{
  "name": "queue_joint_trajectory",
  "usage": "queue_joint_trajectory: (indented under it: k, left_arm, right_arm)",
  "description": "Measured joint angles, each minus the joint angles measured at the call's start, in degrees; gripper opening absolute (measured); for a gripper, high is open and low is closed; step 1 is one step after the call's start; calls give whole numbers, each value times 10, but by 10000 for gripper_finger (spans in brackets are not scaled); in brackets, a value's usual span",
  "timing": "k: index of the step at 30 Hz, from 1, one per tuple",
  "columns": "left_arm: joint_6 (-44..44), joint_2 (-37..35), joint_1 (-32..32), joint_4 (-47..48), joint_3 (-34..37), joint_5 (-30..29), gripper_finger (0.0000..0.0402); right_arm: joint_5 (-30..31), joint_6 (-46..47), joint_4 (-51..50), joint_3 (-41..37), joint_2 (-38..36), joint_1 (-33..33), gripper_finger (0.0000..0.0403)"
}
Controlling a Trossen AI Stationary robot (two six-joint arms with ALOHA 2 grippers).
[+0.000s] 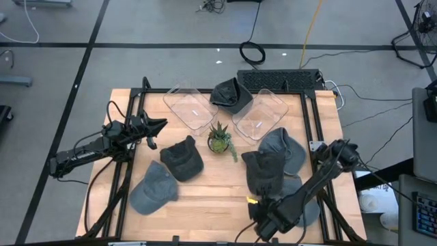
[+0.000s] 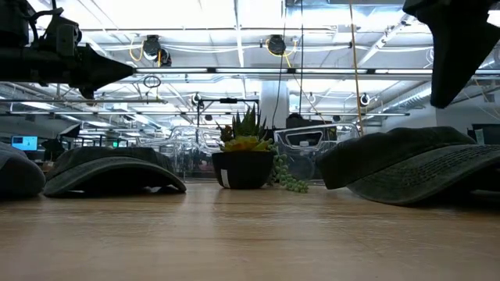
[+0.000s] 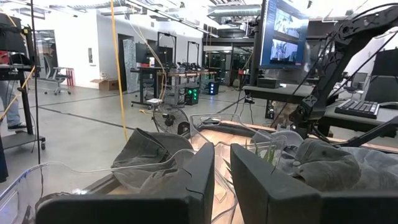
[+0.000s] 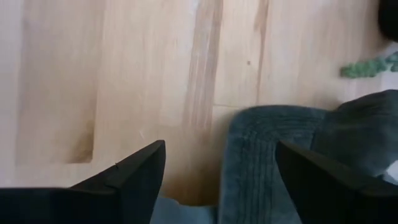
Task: Pick & Place hat
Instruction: Put the bottom right black cap into the left transparent bin
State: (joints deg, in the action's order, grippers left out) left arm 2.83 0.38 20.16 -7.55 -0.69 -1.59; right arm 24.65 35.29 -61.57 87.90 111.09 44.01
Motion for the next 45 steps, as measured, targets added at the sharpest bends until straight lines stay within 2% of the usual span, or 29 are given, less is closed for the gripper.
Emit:
queue_joint_trajectory:
  k: [9, 15, 21, 24, 26, 32, 33, 39, 45]
  left_arm:
    - [0, 0, 0, 0, 0, 0, 63]
    - [0, 0, 0, 0, 0, 0, 63]
    - [0, 0, 0, 0, 0, 0, 63]
    - [0, 0, 0, 0, 0, 0, 63]
    - [0, 0, 0, 0, 0, 0, 63]
    - [0, 0, 0, 0, 0, 0, 63]
    - [0, 0, 0, 0, 0, 0, 63]
    - [0, 0, 0, 0, 0, 0, 63]
    - [0, 0, 0, 0, 0, 0, 63]
  right_arm:
    - [34, -27, -50, 0, 50, 13, 270]
    - [112, -28, -105, 0, 74, 18, 270]
    - [125, -26, -108, -1, 101, 17, 262]
    - [146, -14, -109, -1, 112, 18, 233]
    - [156, -6, -107, -1, 114, 18, 198]
    - [168, -13, -103, -1, 113, 19, 34]
    - [172, -19, -105, -1, 113, 20, 20]
    - [179, -37, -103, -1, 113, 23, 6]
    - [212, -46, -171, 17, 94, 22, 2]
